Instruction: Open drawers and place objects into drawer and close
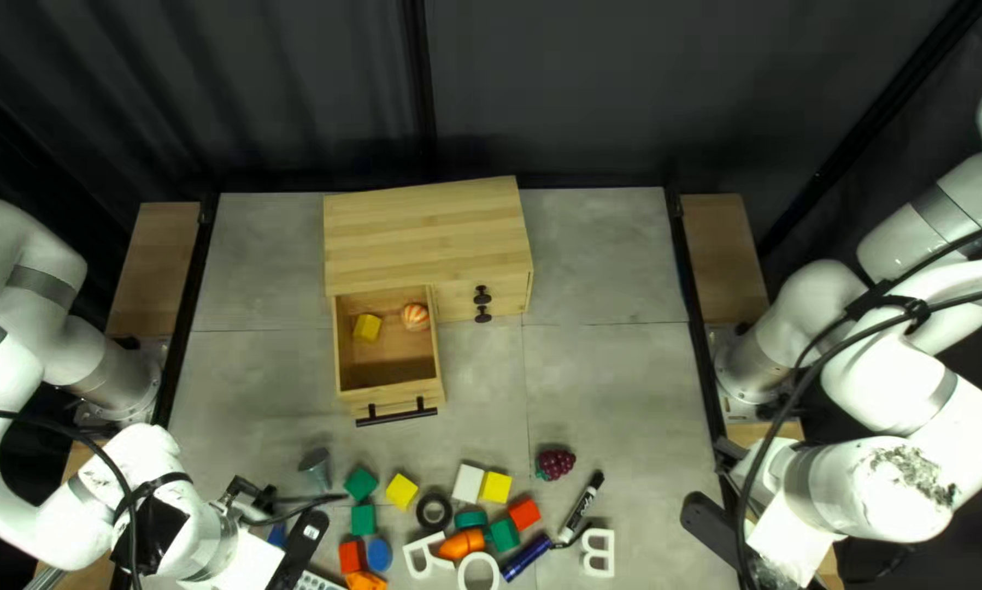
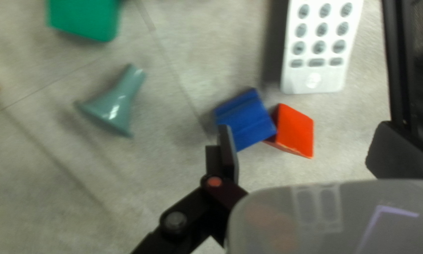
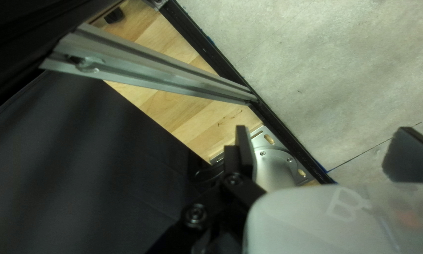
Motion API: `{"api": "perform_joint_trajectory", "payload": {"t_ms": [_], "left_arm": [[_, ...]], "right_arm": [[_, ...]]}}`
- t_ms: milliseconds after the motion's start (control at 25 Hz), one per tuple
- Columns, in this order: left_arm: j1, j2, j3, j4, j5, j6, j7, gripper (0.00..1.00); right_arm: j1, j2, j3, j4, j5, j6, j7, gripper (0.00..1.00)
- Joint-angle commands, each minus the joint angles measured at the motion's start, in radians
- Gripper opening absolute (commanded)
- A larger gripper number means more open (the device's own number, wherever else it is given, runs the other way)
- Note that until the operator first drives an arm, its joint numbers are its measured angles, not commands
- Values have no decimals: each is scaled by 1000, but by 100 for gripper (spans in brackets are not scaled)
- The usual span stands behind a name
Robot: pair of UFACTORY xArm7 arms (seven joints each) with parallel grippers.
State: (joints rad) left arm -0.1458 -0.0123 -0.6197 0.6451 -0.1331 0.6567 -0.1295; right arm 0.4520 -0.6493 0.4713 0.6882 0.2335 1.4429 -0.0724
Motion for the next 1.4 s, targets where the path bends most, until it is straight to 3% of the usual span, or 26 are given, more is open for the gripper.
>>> {"api": "perform_joint_trajectory", "payload": {"t_ms": [40,360,1040,1400], "left_arm": [[15,-17,18,-43,-42,-47,42,100],[26,-49,39,-139,-135,-176,50,100],[33,2,46,-159,-258,-279,113,100],[27,34,51,-135,-97,-247,-131,100]], "right_arm": [[0,0,0,0,0,0,0,100],[0,0,0,0,0,0,0,100],[0,0,0,0,0,0,0,100],[0,0,0,0,0,0,0,100]]}}
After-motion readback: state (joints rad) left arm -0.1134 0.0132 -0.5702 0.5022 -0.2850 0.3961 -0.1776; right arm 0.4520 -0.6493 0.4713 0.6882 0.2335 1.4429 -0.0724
